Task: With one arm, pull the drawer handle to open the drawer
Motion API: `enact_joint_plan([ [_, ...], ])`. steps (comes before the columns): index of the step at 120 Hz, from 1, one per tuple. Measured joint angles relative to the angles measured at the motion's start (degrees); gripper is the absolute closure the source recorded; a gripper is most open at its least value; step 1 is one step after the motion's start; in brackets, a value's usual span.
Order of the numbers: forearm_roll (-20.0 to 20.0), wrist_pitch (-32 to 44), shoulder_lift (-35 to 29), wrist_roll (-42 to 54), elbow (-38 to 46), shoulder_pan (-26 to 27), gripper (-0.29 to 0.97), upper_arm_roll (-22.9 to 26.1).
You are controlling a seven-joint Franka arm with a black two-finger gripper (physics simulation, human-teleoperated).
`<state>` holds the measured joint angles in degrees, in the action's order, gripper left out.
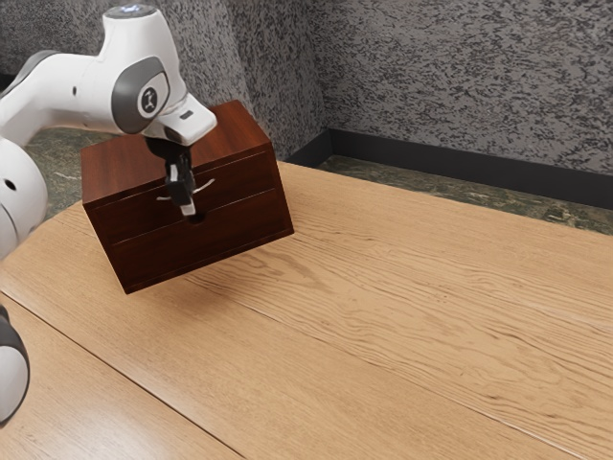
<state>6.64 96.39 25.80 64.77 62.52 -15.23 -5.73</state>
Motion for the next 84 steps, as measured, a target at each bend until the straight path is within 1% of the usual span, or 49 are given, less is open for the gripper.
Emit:
enact_joint_plan([
  [28, 0.9, 1.3, 0.0, 0.2, 0.0, -0.1, 0.31, -0.7],
  [40, 1.0, 1.7, 0.2, 0.3, 0.1, -0.1, 0.32, -0.9],
  [61, 2.4, 2.0, 1.0, -0.1, 0.3, 0.0, 0.32, -0.9],
  [84, 2.7, 2.2, 1.2, -1.0, 0.6, 0.0, 0.32, -1.0],
])
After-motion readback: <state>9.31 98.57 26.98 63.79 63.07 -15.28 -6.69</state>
